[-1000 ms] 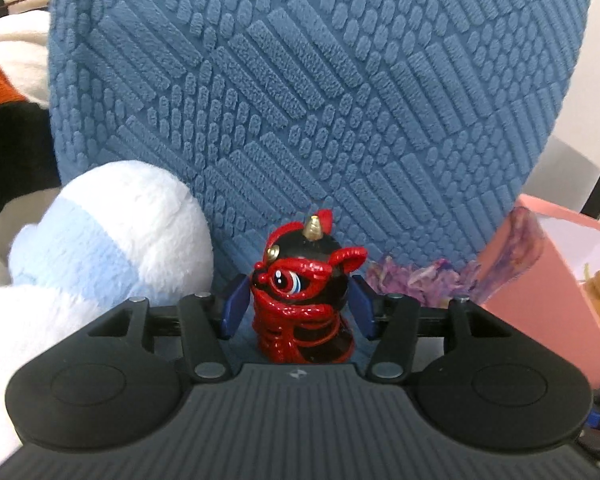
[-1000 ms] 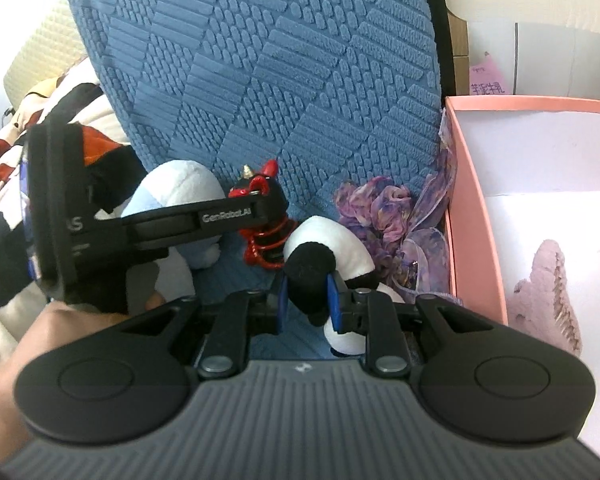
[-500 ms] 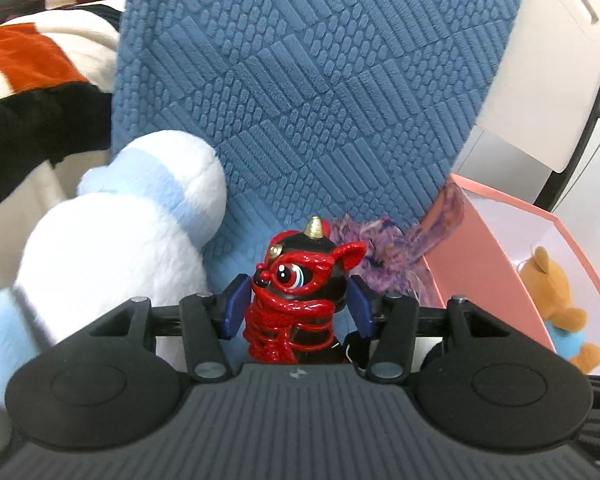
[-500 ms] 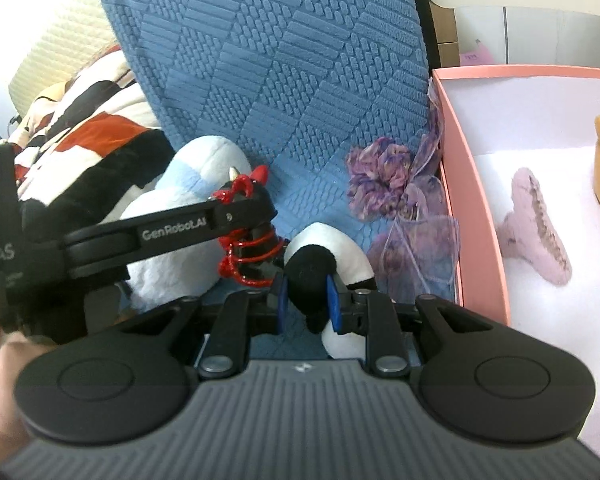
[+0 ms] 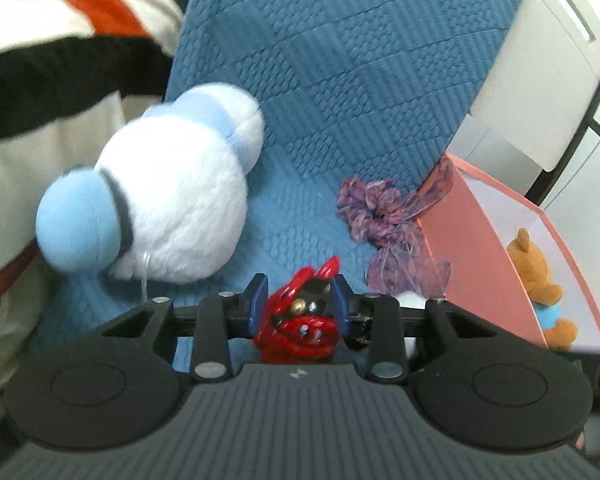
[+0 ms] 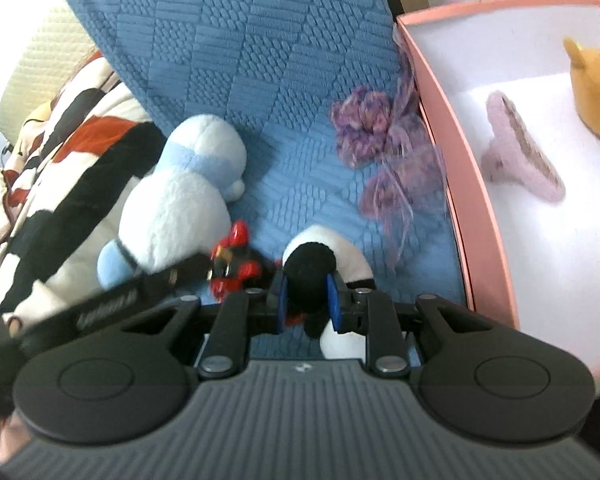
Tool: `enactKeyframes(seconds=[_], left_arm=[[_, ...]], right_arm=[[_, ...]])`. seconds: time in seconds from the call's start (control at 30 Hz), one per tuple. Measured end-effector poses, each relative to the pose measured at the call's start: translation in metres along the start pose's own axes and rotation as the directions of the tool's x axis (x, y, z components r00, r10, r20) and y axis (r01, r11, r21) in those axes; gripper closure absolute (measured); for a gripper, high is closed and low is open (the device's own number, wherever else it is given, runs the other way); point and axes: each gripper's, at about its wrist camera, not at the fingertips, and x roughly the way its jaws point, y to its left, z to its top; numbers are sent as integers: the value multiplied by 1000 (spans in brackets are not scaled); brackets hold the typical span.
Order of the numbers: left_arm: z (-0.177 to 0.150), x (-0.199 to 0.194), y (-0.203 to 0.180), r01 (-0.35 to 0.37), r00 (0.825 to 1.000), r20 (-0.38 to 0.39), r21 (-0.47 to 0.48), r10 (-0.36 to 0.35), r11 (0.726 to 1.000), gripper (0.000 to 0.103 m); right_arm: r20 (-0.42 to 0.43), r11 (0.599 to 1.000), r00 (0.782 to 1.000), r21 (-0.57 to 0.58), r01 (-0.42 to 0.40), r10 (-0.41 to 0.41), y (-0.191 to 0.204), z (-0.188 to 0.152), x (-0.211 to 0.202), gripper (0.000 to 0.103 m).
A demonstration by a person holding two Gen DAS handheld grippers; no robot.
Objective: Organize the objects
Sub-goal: 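Lift the red lion with the left tool while the right tool lifts the panda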
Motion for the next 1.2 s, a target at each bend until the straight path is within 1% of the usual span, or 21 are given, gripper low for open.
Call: enactKeyframes(seconds=[0.1,0.17,0.23,0.27,0.33,0.37,0.4,0.43,0.5,0.57,0.63,0.7,0.8,0.93,0.97,1.03,1.07,1.2], left_arm=[[1,3,7,20,999,-26,-38,-21,999,63],[2,5,7,18,999,-33,-39,-20,999,61],[3,8,8,31,998,-55,-48,-33,998,53],[3,10,9,40,997,-63,-52,-43,998,48],[2,12,9,47,996,-72,-53,-51,998,45],[2,12,8,43,996,-73,-48,-47,998,43],[3,12,8,42,996,-75,-45,-45,998,41],[3,13,8,46,996,-79,-46,-49,998,40],[3,17,7,66,992,-105,-47,-71,997,36],[2,21,6,79,987,-134,-40,-84,996,35],[2,22,3,75,988,-134,-16,-77,997,32],[2,24,1,72,987,-141,-2,-71,997,32],[3,26,5,61,984,-166,-27,-65,998,32],[4,30,3,46,981,-187,-26,-50,999,32],[4,30,2,46,981,-190,-24,-49,999,32],[4,31,0,44,980,-194,-17,-46,999,32],[4,31,-1,44,980,-196,-15,-46,999,32],[4,35,-1,43,978,-202,-28,-47,999,32]], right_arm=[[11,1000,1000,7,17,-17,-4,12,15,78],[20,1000,1000,14,22,-22,-7,21,24,77],[34,999,998,6,51,-51,-9,26,28,75],[36,998,998,4,58,-58,-10,28,28,71],[32,999,999,-10,31,-30,-11,29,25,62],[31,1000,999,-27,16,-15,-10,29,23,54],[36,999,999,-51,13,-11,-9,28,21,49],[39,996,999,-86,23,-20,-5,26,20,48],[38,985,998,-165,57,-51,2,23,20,48],[28,973,997,-221,73,-69,6,20,22,49],[24,955,995,-277,103,-101,10,16,25,49],[33,940,991,-313,135,-132,13,13,28,49],[10,914,984,-370,167,-175,15,11,39,49],[-34,902,976,-389,187,-217,14,9,56,49],[-39,899,973,-393,193,-226,13,8,60,47],[-21,884,966,-409,226,-257,13,7,64,51],[-12,884,965,-404,236,-263,14,6,64,55],[-22,908,972,-361,212,-235,12,6,59,58]])
